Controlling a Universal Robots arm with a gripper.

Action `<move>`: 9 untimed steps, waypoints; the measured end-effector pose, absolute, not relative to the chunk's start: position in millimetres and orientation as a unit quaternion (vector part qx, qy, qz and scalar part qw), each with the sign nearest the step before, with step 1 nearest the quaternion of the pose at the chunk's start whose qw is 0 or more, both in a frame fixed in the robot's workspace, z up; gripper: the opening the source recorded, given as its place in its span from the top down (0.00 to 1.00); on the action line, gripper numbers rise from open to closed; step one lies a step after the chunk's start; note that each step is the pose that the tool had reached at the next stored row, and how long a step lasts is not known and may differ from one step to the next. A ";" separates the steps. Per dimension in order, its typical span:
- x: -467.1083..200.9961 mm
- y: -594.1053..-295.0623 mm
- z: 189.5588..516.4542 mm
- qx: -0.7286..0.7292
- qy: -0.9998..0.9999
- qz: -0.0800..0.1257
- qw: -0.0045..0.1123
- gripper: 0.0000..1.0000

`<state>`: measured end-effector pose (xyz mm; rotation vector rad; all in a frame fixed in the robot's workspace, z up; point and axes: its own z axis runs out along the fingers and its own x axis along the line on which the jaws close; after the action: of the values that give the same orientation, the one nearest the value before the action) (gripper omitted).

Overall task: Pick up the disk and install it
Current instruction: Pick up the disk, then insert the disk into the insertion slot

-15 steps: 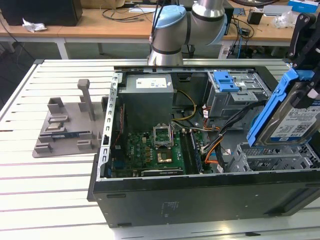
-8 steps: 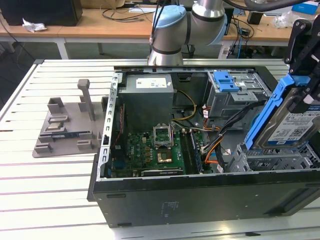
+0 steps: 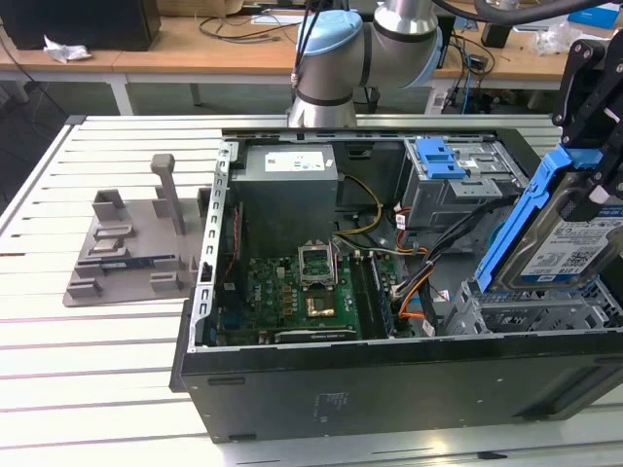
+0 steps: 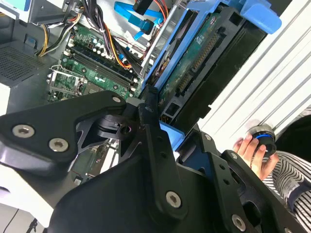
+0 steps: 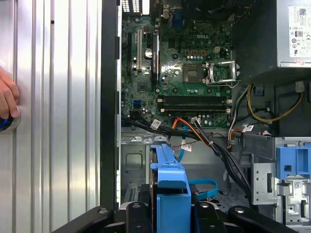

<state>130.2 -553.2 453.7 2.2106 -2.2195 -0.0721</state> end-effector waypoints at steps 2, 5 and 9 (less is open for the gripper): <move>130.2 -553.2 453.7 0.705 -0.708 -0.023 0.004 0.63; 130.2 -553.2 453.3 0.706 -0.708 -0.023 0.004 0.63; 130.2 -553.1 450.0 0.706 -0.708 -0.023 0.004 0.63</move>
<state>130.2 -553.1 450.0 2.2108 -2.2193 -0.0722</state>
